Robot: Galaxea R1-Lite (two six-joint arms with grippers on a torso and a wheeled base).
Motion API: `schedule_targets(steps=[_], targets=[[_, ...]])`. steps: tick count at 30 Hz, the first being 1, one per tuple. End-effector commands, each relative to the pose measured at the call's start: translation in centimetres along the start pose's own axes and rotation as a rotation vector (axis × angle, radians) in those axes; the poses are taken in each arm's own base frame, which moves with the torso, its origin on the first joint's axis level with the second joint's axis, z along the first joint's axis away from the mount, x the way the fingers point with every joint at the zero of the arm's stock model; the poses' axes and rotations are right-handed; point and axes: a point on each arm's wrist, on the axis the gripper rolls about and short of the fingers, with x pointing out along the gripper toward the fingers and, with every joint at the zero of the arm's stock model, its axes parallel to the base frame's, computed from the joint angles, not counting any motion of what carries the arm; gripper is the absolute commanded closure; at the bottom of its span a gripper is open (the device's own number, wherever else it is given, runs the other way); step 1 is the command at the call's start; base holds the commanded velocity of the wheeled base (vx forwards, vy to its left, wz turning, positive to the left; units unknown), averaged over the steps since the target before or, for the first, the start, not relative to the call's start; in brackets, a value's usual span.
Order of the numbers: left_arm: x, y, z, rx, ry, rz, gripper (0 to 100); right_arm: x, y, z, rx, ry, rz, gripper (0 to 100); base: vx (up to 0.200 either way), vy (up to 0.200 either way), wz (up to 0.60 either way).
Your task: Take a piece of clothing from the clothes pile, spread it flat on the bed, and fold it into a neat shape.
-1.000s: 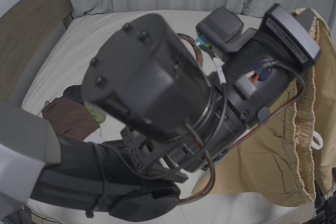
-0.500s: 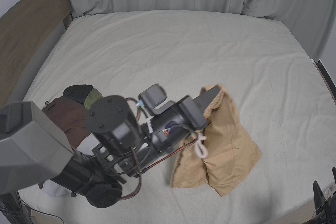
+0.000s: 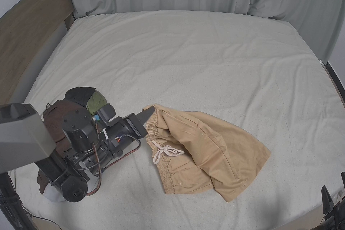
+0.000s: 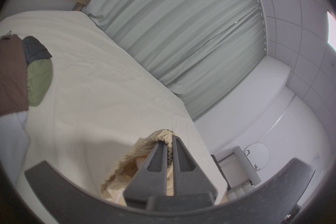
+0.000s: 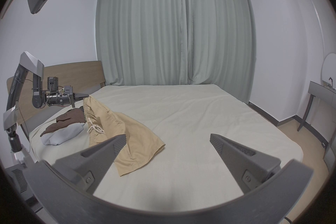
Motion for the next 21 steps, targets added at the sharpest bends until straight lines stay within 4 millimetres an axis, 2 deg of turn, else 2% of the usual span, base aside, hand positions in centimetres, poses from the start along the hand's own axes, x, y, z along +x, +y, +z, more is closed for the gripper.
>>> schedule_targets(steps=[1, 6, 12, 21], targets=[[-0.9, 2.0, 0.9, 0.022, -0.019, 0.074, 100, 0.0, 0.0, -0.5, -0.002, 0.001, 0.001, 0, 0.0, 0.0, 0.0], [-2.2, 3.3, 0.6, 0.07, 0.014, 0.141, 100, 0.0, 0.0, -0.5, -0.002, 0.001, 0.001, 0, 0.0, 0.0, 0.0], [-2.6, 5.2, 1.2, 0.197, 0.013, 0.199, 100, 0.0, 0.0, -0.5, -0.002, 0.001, 0.001, 0, 0.0, 0.0, 0.0], [-3.4, 7.1, 1.4, 0.236, 0.057, 0.224, 100, 0.0, 0.0, -0.5, -0.006, 0.001, 0.004, 0, 0.0, 0.0, 0.0]])
